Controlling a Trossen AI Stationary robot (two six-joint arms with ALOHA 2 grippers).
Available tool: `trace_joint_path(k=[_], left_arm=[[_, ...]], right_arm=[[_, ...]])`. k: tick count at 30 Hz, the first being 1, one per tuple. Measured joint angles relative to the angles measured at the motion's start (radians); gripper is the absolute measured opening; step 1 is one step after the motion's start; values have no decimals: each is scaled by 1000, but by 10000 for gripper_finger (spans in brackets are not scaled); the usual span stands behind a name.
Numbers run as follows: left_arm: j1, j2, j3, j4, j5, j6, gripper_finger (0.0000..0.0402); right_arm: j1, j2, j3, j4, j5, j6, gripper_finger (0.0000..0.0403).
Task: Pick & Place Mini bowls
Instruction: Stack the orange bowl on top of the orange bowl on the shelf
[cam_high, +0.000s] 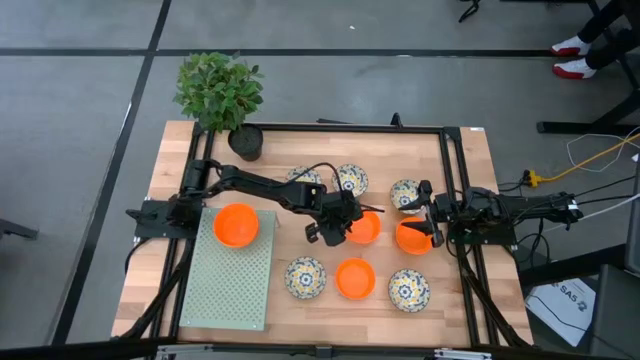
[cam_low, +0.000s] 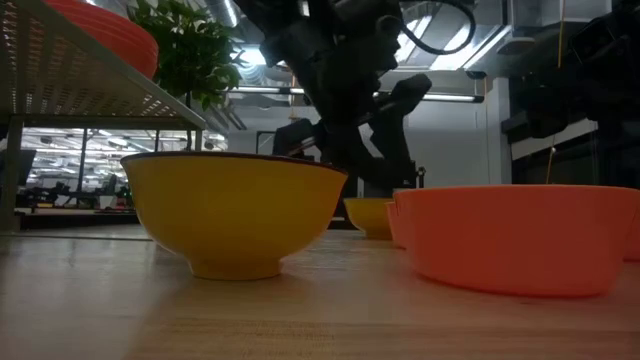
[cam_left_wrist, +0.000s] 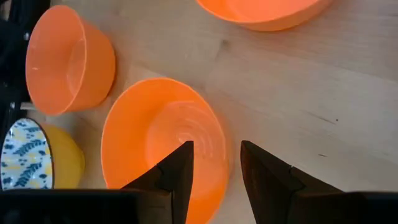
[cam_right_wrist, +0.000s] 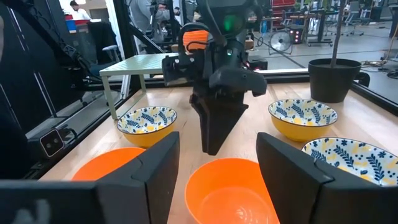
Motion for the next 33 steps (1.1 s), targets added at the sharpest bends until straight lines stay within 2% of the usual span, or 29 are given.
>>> trace_joint_path(k=[7,23,28,33], left_arm=[[14,23,-2,-43,0,65,127],[39,67,0,29,6,98,123],[43,66,1,27,6,70,86],[43,66,1,26,28,5,21]], right_arm=[[0,0,0,0,0,0,213],[0,0,0,0,0,0,213],[0,0,0,0,0,0,213],[0,0,0,0,0,0,213]])
